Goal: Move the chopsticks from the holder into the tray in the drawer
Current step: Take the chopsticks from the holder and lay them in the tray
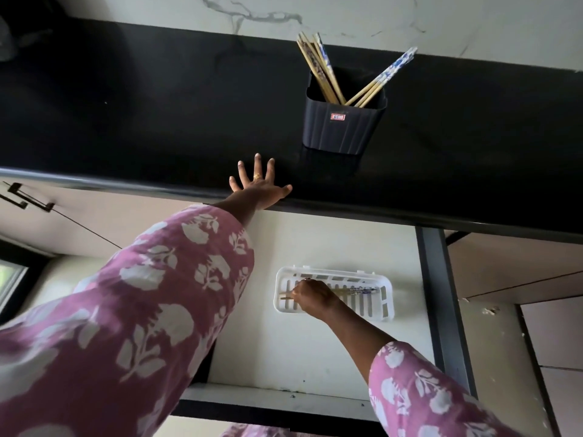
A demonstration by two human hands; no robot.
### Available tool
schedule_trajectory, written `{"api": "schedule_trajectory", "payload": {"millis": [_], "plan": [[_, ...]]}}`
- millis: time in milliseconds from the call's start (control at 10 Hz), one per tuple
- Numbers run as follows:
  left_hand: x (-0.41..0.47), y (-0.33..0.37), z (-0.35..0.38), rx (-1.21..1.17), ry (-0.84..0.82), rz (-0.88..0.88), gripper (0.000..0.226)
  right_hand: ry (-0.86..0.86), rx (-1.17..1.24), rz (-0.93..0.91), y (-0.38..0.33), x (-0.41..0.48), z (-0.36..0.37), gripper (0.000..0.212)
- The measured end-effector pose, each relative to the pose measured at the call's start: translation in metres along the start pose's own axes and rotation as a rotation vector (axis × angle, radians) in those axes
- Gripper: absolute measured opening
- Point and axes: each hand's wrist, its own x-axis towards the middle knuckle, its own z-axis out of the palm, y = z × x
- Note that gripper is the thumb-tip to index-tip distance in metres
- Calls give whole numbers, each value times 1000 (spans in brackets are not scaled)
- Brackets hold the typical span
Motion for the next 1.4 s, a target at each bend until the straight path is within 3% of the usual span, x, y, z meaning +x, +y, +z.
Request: {"api": "schedule_trajectory", "payload": {"millis": [200,400,600,700,900,1000,1200,1400], "plan": [[-2,2,-2,-4,-4,-8,82,-26,-90,85,0,0,6,25],[-6,4,-4,1,3,-9,80,91,-89,25,4,5,12,31],[-9,5,-5,5,9,-14,79,86,-111,17,15,8,20,40],[-8,5,-4,10,10,-21,79,142,-13,79,15,8,15,30],[-2,3,-1,7,8,-19,80,175,-50,-50,16,-2,-2,24],[-1,3,-2,-3,6,-15,81,306,-143,-188,16,-19,-20,21],[-3,4,-6,-26,-6,-25,82,611,-287,-269,42,-34,-87,16],[-5,4,-5,-36,-28,-30,82,1085,-329,-89,85,-27,-182,23]]}}
